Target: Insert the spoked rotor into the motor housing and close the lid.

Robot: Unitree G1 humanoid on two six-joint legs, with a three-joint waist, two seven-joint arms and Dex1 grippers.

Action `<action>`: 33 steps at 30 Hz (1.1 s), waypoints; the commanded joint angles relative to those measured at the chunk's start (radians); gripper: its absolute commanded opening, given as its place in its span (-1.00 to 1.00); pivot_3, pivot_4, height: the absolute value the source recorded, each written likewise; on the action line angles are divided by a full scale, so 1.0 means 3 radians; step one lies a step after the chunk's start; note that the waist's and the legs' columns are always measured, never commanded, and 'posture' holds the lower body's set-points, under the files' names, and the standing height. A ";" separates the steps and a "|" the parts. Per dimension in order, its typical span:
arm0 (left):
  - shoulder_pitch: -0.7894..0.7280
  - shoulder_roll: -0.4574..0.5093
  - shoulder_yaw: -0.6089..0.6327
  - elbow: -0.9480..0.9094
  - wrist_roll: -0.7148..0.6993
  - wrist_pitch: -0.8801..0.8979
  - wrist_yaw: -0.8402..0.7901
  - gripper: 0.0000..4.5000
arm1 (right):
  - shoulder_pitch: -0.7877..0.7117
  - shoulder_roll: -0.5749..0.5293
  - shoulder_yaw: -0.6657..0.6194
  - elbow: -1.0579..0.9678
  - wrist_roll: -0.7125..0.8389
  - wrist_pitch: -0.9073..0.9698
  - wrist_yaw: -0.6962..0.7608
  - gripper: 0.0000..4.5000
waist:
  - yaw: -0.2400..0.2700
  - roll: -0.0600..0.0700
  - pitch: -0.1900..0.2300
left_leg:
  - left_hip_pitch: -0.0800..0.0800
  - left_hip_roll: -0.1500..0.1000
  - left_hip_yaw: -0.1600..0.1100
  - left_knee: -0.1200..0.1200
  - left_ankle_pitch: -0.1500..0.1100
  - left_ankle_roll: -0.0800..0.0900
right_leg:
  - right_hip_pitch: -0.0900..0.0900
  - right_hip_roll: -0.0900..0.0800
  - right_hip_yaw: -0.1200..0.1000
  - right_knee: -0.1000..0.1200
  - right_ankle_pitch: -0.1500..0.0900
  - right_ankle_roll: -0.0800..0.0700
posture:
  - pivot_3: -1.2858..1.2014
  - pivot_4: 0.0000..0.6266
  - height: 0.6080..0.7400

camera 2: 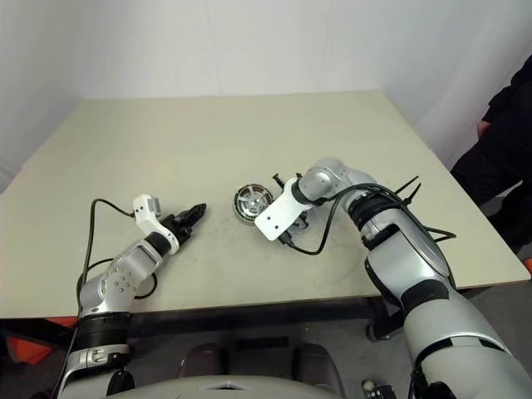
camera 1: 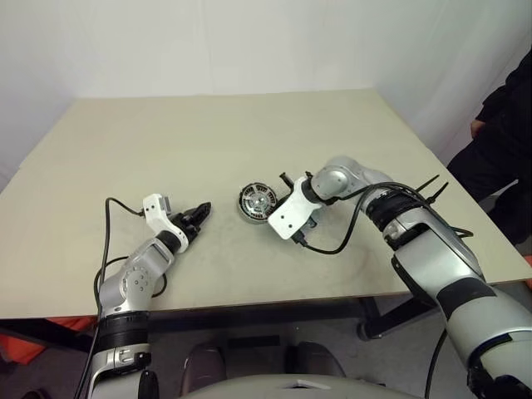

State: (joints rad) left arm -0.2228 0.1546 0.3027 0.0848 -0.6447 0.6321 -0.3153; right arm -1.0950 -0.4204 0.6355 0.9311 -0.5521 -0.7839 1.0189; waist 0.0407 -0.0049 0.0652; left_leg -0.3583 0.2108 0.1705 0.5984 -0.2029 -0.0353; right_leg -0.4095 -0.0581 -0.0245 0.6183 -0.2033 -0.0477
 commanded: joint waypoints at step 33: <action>0.0016 0.0024 0.0021 0.0014 0.0031 0.0000 0.0013 0.21 | -0.0337 -0.0260 -0.0133 -0.0287 0.0438 -0.0435 0.0528 0.76 | 0.0003 -0.0001 0.0000 | -0.0008 0.0000 0.0000 0.0000 0.0000 0.0001 | -0.0007 0.0000 0.0000 0.0001 0.0000 -0.0001 | 0.03 -1.00 1.00</action>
State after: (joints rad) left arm -0.2247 0.1545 0.3064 0.0877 -0.6421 0.6298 -0.3205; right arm -1.1614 -0.4952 0.6274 0.8845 -0.4494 -0.9088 1.1822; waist 0.0415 -0.0051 0.0653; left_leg -0.3606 0.2109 0.1705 0.5986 -0.2028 -0.0351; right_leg -0.4117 -0.0582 -0.0246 0.6186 -0.2032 -0.0479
